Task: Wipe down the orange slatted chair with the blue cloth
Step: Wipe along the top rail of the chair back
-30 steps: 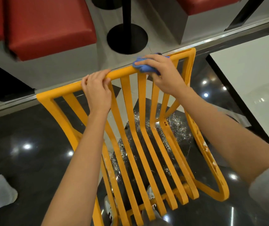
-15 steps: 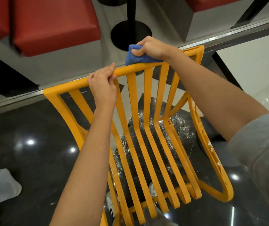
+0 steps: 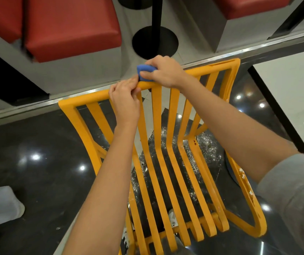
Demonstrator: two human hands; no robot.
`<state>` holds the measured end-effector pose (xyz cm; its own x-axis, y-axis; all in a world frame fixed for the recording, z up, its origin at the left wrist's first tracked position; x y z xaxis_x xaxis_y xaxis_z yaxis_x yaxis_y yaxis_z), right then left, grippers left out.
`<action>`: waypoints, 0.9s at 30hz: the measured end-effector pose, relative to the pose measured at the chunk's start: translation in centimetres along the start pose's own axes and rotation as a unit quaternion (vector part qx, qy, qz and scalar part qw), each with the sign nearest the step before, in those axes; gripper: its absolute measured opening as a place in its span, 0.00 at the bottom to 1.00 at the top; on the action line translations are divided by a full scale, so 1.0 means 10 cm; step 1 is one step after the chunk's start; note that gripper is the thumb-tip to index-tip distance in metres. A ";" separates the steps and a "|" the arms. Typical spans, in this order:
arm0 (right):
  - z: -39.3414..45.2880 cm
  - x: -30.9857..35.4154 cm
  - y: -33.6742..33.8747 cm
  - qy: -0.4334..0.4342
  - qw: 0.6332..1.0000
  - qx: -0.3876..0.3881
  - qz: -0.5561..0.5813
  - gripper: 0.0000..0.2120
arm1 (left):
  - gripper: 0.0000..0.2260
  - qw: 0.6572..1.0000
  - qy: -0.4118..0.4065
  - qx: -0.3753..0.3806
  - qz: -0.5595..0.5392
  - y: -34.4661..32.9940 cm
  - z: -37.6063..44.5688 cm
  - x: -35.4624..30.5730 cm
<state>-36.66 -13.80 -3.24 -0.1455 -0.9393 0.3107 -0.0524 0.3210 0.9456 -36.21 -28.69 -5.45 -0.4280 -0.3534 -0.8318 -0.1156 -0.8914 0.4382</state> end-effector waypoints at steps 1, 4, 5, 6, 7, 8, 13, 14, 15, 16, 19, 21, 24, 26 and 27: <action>-0.10 0.05 -0.01 0.025 0.998 -0.049 0.014 0.12 | 0.16 1.000 -0.003 0.000 0.001 0.00 0.00 0.00; -0.41 0.01 -0.07 0.088 0.983 -0.152 0.052 0.09 | 0.17 1.000 -0.002 0.008 0.004 -0.02 -0.01 0.03; -0.48 -0.02 -0.08 0.108 0.979 -0.165 0.043 0.13 | 0.17 1.000 -0.004 0.011 0.005 -0.02 -0.01 0.05; -0.55 -0.05 -0.09 0.127 0.977 -0.169 0.033 0.15 | 0.17 1.000 -0.009 0.014 0.006 -0.01 -0.01 0.07; -0.63 -0.08 -0.11 0.147 0.974 -0.173 0.020 0.18 | 0.16 1.000 -0.013 0.016 0.007 -0.01 -0.01 0.08; -0.71 -0.15 -0.11 0.162 0.970 -0.181 0.002 0.19 | 0.16 1.000 -0.011 0.016 0.009 0.00 -0.01 0.08; -0.89 -0.76 0.06 0.089 0.960 -0.264 -0.013 0.18 | 0.16 1.000 0.000 0.007 0.003 0.00 -0.01 0.01; -0.83 -0.75 0.10 0.053 0.962 -0.269 -0.005 0.18 | 0.16 1.000 0.000 0.003 0.001 0.00 -0.01 0.00; -0.76 -0.67 0.11 0.029 0.963 -0.267 0.003 0.18 | 0.16 1.000 0.002 0.000 0.002 0.01 -0.01 -0.01; -0.70 -0.53 0.09 0.021 0.965 -0.263 0.011 0.19 | 0.16 1.000 0.003 -0.002 0.005 0.01 -0.02 0.00; -0.65 -0.03 -0.11 0.075 0.964 -0.252 0.022 0.21 | 0.17 1.000 -0.006 0.008 0.022 0.00 -0.03 0.03; -0.73 0.02 -0.17 0.119 0.964 -0.235 0.038 0.21 | 0.16 0.999 -0.014 0.015 0.026 0.01 -0.02 0.04; -0.85 -0.27 -0.04 0.107 0.969 -0.218 0.039 0.21 | 0.15 1.000 -0.004 0.009 0.023 0.02 0.00 0.01; -0.86 -0.53 0.07 0.041 0.969 -0.243 0.023 0.19 | 0.14 1.000 0.008 0.003 0.019 0.01 -0.01 0.00; -0.80 -0.60 0.11 -0.009 0.966 -0.258 0.011 0.17 | 0.14 1.000 0.013 0.001 0.020 0.01 -0.02 0.00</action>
<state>-27.98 -8.75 -3.32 -0.1589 -0.9289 0.3344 0.4489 0.2337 0.8625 -36.06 -28.84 -5.44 -0.4097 -0.3957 -0.8219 -0.1001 -0.8761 0.4717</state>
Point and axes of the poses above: each hand's wrist, its own z-axis towards the middle knuckle, its own y-axis out of the back of the hand, x = y × z, the point moved 6 cm from there along z, towards the middle knuckle, and after that the axes turned 15 degrees about -z, right-handed, at the moved point
